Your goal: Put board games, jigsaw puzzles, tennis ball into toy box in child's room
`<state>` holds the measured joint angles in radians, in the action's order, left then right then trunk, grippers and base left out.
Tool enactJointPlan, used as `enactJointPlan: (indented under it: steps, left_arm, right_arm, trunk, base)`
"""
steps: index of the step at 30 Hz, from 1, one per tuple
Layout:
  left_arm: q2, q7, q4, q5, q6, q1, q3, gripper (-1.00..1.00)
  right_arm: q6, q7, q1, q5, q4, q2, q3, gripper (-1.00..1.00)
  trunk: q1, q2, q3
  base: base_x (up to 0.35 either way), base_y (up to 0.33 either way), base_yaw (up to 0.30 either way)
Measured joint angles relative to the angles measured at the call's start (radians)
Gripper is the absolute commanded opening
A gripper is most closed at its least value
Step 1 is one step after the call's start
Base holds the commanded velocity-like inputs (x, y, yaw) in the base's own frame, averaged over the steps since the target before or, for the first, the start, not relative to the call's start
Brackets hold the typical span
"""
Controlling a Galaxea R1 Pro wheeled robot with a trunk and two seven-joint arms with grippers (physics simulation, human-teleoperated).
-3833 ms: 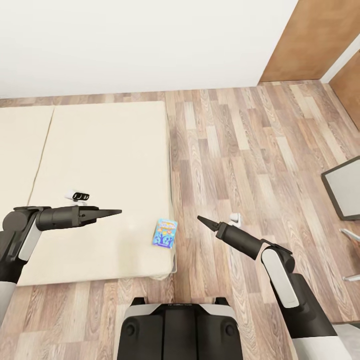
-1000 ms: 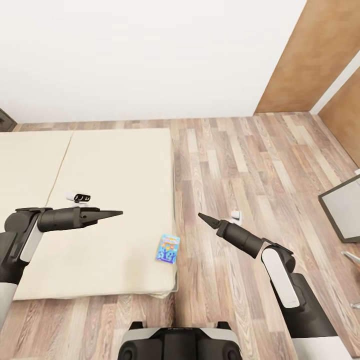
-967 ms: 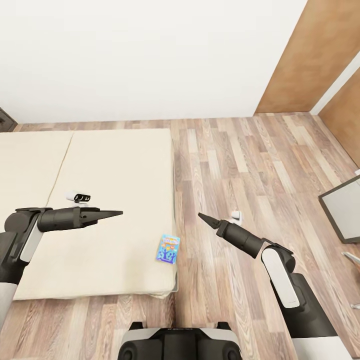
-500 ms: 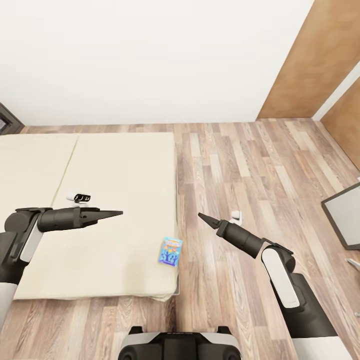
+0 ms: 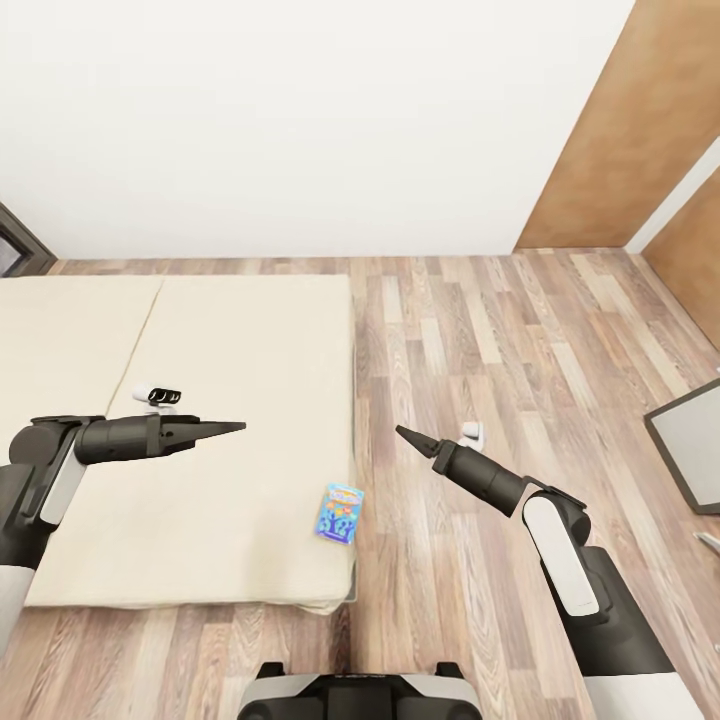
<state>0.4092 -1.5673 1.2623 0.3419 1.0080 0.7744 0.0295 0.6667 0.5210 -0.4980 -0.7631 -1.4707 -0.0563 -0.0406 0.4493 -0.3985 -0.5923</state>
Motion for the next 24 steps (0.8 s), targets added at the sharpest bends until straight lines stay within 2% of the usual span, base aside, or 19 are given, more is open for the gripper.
enactJointPlan:
  steps: [24]
  left_arm:
    - [-0.009, 0.0, 0.0, -0.001, 0.0, 0.0, 0.0, 1.0]
  right_arm:
    - [0.0, 0.0, 0.0, 0.001, 0.001, 0.0, -0.001, 1.0]
  trunk:
    - [0.0, 0.0, 0.04]
  base:
    - [0.004, -0.004, 0.0]
